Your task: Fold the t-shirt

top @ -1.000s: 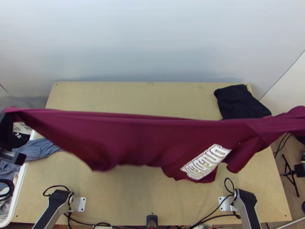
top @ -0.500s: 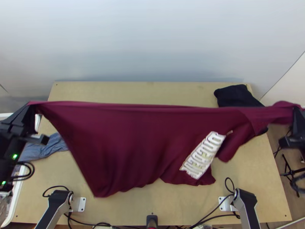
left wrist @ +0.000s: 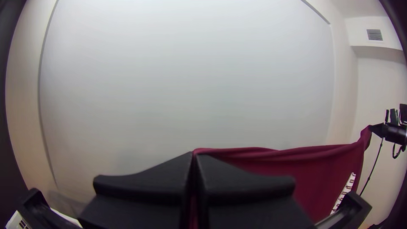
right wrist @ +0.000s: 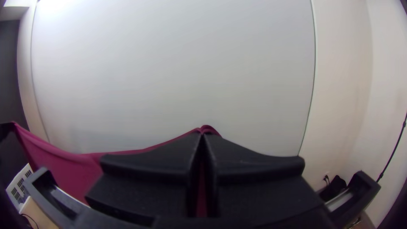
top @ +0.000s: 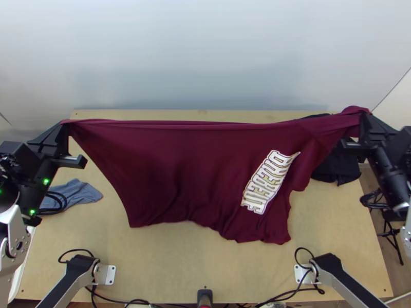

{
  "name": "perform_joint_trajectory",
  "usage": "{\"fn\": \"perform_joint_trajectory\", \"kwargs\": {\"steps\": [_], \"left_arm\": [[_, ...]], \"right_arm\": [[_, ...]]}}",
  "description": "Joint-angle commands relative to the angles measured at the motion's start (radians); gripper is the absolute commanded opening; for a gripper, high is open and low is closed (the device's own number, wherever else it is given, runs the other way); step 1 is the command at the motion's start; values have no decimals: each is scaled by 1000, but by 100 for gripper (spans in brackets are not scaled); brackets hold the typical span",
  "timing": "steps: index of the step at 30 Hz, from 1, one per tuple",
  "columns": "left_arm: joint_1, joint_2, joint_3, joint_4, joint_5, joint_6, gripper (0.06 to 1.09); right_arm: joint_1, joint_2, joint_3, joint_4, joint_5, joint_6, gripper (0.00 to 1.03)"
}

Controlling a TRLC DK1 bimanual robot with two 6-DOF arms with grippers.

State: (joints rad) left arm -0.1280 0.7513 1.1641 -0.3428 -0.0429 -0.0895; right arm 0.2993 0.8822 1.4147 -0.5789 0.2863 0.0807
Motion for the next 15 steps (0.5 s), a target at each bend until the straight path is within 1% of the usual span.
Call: {"fn": "perform_joint_trajectory", "kwargs": {"steps": [1, 5, 7, 12, 15], "left_arm": [[-16, 5, -37, 8, -23, -3, 10], [4, -9, -60, 4, -23, -10, 10], [4, -26, -21, -41, -23, -12, 10], [-1, -99, 25, -144, -22, -18, 10], [13, -127, 3, -162, -23, -23, 10]], "right_arm": [[61, 18, -17, 8, 74, 16, 3], [6, 18, -2, -24, 33, 51, 3], [-19, 17, 38, -56, 4, 68, 3], [-25, -17, 36, -88, -67, 106, 3], [-28, -55, 1, -88, -79, 113, 3]]}}
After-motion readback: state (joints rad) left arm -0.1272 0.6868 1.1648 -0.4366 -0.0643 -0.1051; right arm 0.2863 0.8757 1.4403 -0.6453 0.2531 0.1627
